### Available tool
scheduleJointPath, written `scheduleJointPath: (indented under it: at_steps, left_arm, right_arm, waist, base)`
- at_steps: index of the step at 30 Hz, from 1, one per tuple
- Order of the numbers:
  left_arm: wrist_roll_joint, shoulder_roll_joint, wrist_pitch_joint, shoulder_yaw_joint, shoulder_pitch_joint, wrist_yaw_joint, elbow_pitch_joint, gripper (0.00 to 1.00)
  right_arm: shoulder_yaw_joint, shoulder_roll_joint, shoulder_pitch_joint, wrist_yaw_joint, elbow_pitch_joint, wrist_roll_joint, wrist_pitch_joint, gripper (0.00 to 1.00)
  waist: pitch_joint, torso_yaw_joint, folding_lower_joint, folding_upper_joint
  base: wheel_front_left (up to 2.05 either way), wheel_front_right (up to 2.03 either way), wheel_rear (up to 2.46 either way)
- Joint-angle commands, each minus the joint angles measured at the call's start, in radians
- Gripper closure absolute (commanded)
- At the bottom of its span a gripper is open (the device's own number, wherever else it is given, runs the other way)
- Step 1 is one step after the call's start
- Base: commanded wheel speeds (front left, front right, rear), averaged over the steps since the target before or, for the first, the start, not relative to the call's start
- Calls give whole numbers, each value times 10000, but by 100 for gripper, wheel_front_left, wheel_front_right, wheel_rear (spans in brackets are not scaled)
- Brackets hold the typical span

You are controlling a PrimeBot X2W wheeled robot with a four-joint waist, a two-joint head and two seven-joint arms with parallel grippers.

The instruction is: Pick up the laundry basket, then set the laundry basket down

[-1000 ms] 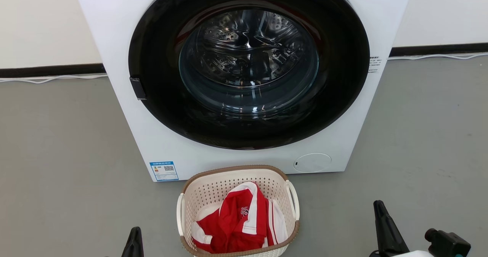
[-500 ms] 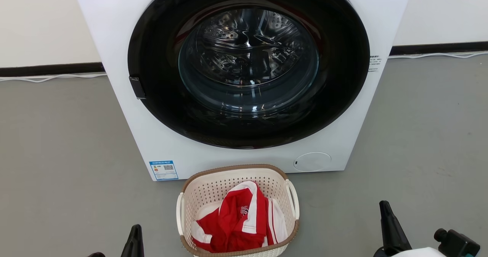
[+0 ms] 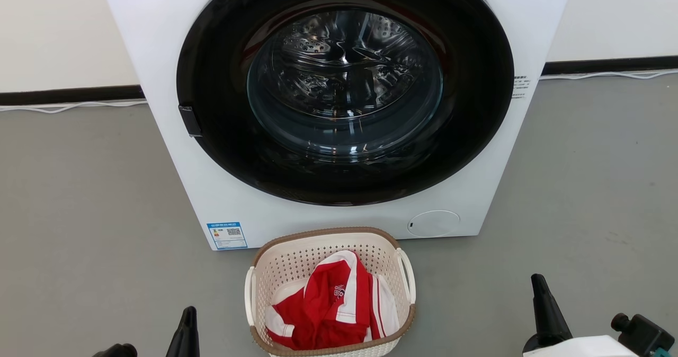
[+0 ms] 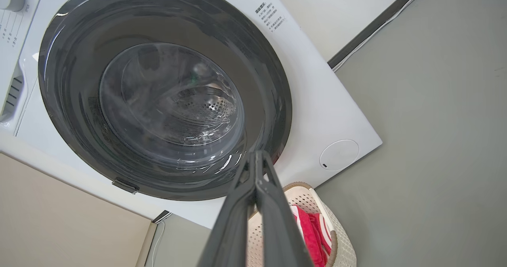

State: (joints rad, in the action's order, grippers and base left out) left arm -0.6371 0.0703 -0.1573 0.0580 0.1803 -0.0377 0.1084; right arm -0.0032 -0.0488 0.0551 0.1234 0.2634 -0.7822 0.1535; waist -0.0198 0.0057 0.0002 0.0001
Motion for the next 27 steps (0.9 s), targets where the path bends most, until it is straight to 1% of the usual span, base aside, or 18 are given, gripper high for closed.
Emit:
scheduleJointPath:
  at_steps: [1, 27]
  left_arm:
    - [-373, 105, 31, -183, -566, 129, -171, 100]
    - [-3343, 130, 711, -486, -1251, 600, 279, 100]
  right_arm:
    - [-24, -98, -490, 25, -248, -304, -129, 100]
    - [-285, -122, -829, 40, -233, -2774, -845, 100]
  waist:
    - [4, -1, -1, -1]
    - [73, -18, -1, -1]
  base:
    - [0, 0, 0]
    - [0, 0, 0]
